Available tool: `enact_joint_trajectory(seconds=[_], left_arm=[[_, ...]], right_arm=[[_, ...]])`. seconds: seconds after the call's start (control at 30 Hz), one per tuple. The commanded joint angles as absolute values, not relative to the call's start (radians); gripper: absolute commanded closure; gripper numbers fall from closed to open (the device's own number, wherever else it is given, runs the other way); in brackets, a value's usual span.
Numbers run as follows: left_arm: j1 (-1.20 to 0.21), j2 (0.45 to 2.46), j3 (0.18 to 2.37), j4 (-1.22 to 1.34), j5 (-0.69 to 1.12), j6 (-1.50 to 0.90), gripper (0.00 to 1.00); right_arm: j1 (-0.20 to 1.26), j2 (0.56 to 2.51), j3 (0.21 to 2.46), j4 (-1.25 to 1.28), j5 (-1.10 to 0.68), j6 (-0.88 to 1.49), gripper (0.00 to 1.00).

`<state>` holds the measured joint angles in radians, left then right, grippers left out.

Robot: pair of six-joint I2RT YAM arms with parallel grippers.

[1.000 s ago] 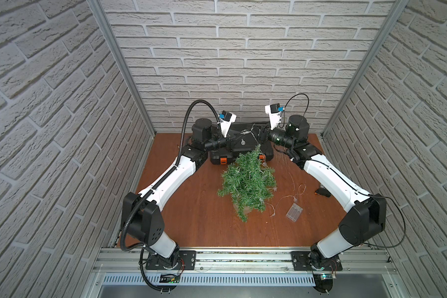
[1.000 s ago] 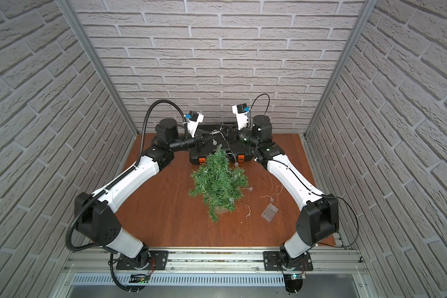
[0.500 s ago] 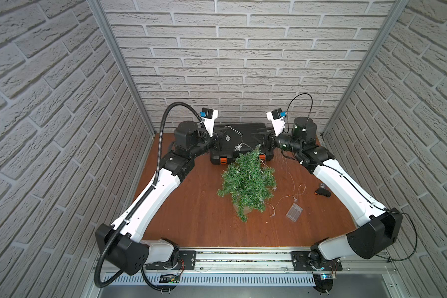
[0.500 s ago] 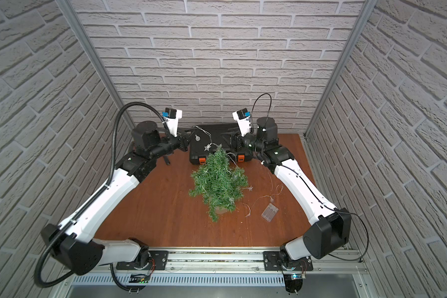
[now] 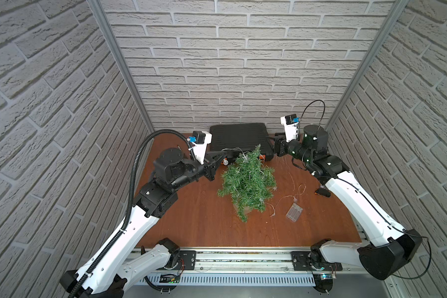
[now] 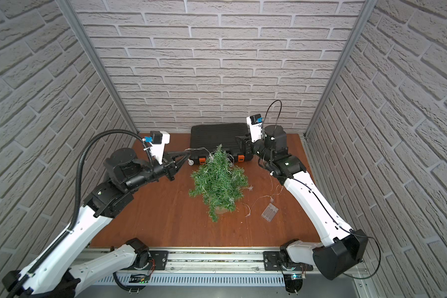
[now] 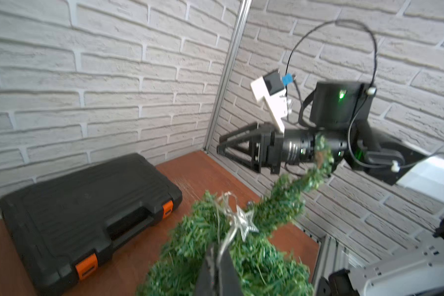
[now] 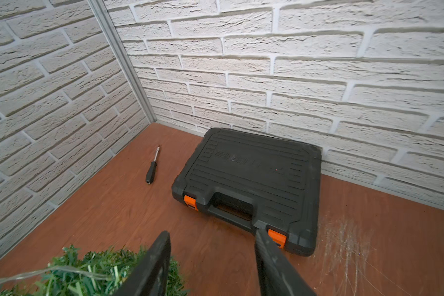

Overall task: Wrap string light around the christmas tree
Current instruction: Wrap the light string around the Christmas tree.

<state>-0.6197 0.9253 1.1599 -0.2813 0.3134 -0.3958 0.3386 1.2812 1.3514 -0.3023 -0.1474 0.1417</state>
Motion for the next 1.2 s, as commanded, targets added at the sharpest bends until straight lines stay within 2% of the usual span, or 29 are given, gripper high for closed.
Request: enact_joint_trajectory(seconds=[0.0,0.37,0.47,0.63,0.8,0.9,1.1,1.17], left_arm=[[-0.663,0.881,1.129,-0.358,0.302,-0.404,1.0],[-0.855,0.792,0.995,-0.494,0.215,-0.453,1.0],[-0.86,0.775,0.95,-0.532,0.152,-0.462,1.0],[-0.86,0.736,0.851,-0.472,0.183,-0.483,1.0],[-0.86,0.696,0.783,-0.467,0.122,-0.477,1.0],[-0.859,0.696,0.749,-0.432,0.12,-0.474,1.0],[-0.86,0.731,0.724,-0.371,0.122,-0.468,0.94],[-0.86,0.755,0.717,-0.368,0.108,-0.471,0.88]], right_arm=[[0.344,1.241,1.329,-0.344,-0.06,0.149,0.46],[0.344,1.124,1.211,-0.429,-0.001,0.184,0.46],[0.344,1.086,1.176,-0.438,0.018,0.188,0.46],[0.344,1.032,1.118,-0.451,0.045,0.193,0.46],[0.344,0.995,1.057,-0.495,0.063,0.213,0.45],[0.344,0.979,1.023,-0.534,0.084,0.251,0.41],[0.344,0.967,0.941,-0.619,0.153,0.394,0.38],[0.344,0.96,0.902,-0.656,0.185,0.472,0.38]])
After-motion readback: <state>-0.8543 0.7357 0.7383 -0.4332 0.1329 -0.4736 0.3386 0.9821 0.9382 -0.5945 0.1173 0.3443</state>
